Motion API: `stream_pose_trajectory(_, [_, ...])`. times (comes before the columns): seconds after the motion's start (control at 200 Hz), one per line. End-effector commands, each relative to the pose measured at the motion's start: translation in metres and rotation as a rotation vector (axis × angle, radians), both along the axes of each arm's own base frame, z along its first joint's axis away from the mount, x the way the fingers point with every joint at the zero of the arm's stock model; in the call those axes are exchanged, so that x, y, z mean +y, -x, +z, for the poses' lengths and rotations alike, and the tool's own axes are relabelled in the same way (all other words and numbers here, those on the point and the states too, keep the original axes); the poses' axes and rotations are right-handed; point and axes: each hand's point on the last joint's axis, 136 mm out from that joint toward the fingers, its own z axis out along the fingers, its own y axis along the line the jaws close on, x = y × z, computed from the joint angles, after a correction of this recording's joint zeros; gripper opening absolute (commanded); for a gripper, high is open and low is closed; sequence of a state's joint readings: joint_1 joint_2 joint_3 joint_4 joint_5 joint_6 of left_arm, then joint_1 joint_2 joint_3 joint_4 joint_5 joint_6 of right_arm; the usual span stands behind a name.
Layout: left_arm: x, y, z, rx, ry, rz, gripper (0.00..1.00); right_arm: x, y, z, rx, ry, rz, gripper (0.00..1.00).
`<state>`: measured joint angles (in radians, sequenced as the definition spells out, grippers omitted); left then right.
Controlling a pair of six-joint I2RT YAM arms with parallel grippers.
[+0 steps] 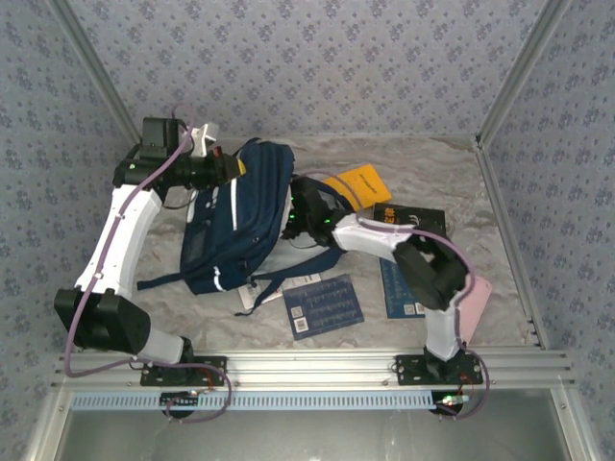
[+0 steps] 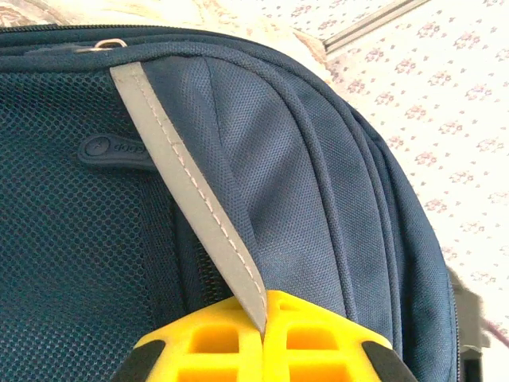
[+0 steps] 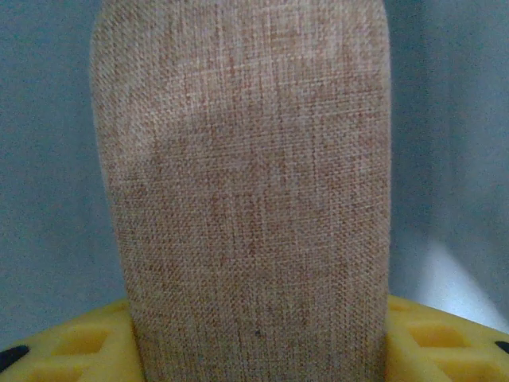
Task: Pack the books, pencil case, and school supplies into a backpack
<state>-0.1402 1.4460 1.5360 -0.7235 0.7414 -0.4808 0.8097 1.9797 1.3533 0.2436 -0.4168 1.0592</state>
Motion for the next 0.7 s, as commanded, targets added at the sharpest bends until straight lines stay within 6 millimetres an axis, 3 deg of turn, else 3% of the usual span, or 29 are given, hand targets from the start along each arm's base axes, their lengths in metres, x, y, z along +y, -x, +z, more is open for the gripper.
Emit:
stream_pose_trajectory(0.0, [-0.011, 0.014, 0.068, -0.218, 0.107, -0.073, 0.00, 0.049, 0.011, 0.019, 0.000, -0.088, 0.084, 0.47])
stream_pose_trajectory(0.135, [-0.008, 0.013, 0.073, -0.236, 0.099, -0.058, 0.00, 0.076, 0.007, -0.016, 0.038, -0.015, 0.085, 0.55])
stream_pose_trajectory(0.28, [-0.006, 0.011, 0.077, -0.242, 0.099, -0.050, 0.00, 0.089, 0.003, -0.037, 0.046, 0.033, 0.078, 0.78])
stream_pose_trajectory(0.525, [0.002, 0.009, 0.077, -0.239, 0.090, -0.025, 0.00, 0.087, 0.006, -0.026, -0.015, 0.056, 0.098, 0.90])
stream_pose_trajectory(0.615, [0.005, 0.009, 0.074, -0.236, 0.079, -0.012, 0.00, 0.086, 0.009, -0.020, -0.028, 0.052, 0.110, 1.00])
stream_pose_trajectory(0.695, [0.009, 0.009, 0.072, -0.238, 0.064, 0.003, 0.00, 0.084, 0.011, -0.014, -0.048, 0.052, 0.116, 1.00])
